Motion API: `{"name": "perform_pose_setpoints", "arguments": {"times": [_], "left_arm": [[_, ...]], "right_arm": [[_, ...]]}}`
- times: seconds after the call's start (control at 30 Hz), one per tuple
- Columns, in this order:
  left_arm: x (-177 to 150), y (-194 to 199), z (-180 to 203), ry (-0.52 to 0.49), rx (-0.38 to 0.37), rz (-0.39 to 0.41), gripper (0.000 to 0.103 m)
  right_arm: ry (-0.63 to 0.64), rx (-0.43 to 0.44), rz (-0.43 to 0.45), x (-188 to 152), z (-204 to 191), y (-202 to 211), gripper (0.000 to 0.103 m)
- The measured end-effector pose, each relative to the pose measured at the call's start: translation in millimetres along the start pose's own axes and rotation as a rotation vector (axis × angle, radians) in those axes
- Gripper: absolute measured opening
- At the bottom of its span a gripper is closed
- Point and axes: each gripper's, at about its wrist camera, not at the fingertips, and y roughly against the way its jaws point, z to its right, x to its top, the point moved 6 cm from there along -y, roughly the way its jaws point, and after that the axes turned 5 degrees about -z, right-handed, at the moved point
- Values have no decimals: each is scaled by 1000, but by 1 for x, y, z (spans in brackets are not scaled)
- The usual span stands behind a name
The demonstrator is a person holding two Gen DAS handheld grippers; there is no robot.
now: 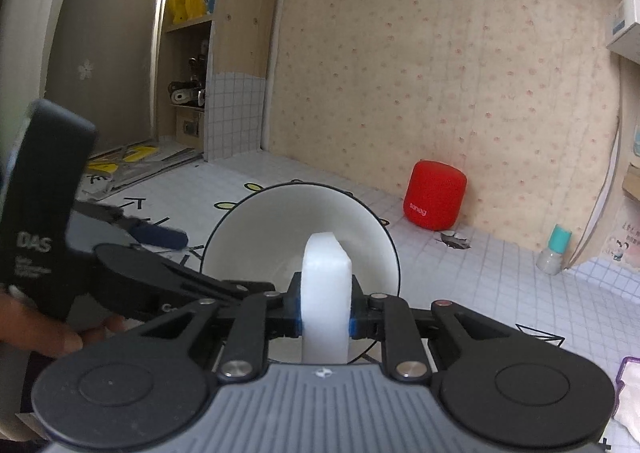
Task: Clean bowl
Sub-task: 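Hold the tilted bowl with the left gripper while the right gripper scrubs the sponge inside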
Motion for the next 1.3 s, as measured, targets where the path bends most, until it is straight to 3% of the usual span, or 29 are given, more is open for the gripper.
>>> {"name": "perform_pose_setpoints", "arguments": {"times": [0.27,0.4,0.7,0.9,1.07,1.3], "left_arm": [[-10,4,3,-36,16,-2,101],[-12,6,3,-38,24,7,102],[-13,7,1,-34,16,9,102],[-14,8,-1,-35,14,11,102],[-13,9,-5,-38,12,11,102],[-22,7,0,9,67,26,102]], "right_arm": [[7,-14,43,7,-2,4,18],[0,52,-21,2,-8,-5,18],[0,34,47,15,-9,7,18],[14,58,-22,6,-16,-8,18],[6,130,-17,8,-22,-6,18],[11,116,-34,5,-21,-10,18]]}}
